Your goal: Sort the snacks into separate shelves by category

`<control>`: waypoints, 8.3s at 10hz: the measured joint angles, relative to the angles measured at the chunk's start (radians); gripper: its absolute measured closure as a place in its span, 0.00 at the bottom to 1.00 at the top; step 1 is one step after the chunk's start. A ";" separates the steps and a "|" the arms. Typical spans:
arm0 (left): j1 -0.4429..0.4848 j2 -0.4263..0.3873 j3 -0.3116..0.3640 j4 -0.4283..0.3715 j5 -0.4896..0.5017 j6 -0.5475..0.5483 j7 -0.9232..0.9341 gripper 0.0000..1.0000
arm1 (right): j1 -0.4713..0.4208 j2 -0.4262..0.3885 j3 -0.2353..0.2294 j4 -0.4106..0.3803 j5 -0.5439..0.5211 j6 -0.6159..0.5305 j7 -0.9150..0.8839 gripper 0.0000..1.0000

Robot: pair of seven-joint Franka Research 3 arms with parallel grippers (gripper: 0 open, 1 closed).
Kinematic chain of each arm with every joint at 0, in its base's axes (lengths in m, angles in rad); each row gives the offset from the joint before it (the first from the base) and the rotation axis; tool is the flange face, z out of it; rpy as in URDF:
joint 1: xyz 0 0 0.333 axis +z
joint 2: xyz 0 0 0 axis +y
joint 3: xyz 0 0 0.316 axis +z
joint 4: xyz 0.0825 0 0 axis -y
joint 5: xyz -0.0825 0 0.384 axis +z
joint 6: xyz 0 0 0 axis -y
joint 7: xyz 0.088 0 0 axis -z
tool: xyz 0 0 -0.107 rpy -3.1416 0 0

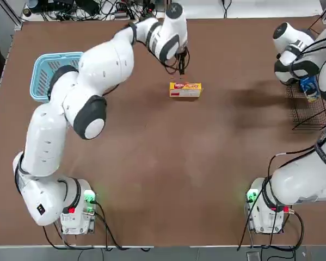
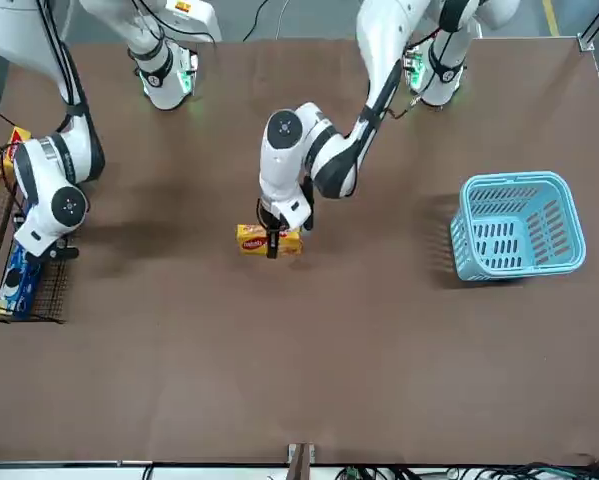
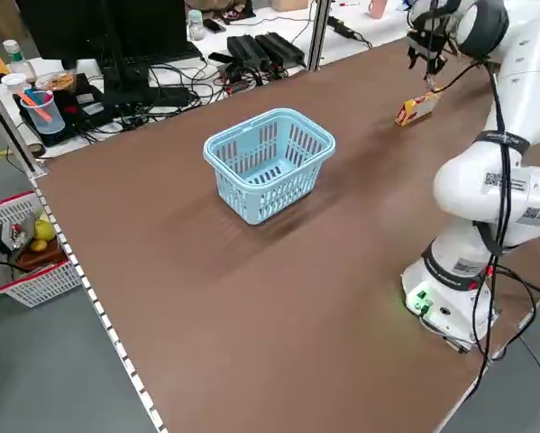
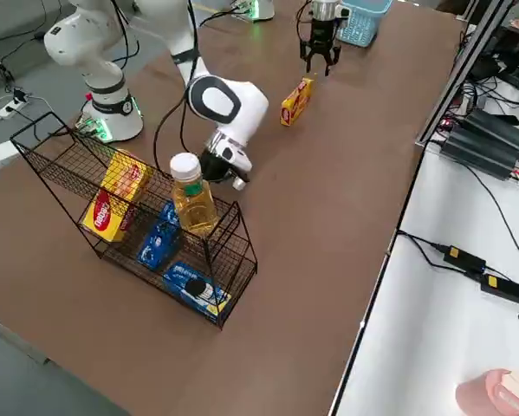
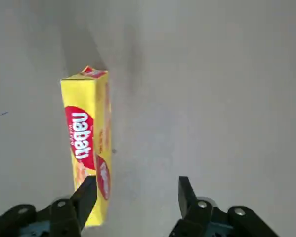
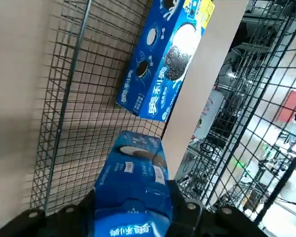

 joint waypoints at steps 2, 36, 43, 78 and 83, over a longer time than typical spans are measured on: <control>0.050 -0.040 0.016 0.000 0.000 -0.048 0.003 0.23 | -0.022 0.000 -0.001 -0.001 -0.013 0.024 0.000 0.40; 0.835 -0.675 -0.112 -0.246 0.010 -0.754 1.929 0.00 | 0.337 0.002 0.046 0.107 1.962 0.176 -0.246 0.00; 0.854 -0.679 -0.109 -0.234 0.067 -0.767 2.385 0.00 | 0.319 0.035 0.043 0.080 2.180 0.171 -0.419 0.00; 0.892 -0.651 -0.102 -0.208 0.023 -0.764 2.413 0.00 | 0.200 0.243 0.182 -0.049 2.732 -0.137 -0.197 0.02; 0.892 -0.651 -0.102 -0.207 0.023 -0.764 2.413 0.00 | 0.186 0.242 0.203 -0.028 2.736 -0.138 -0.062 0.02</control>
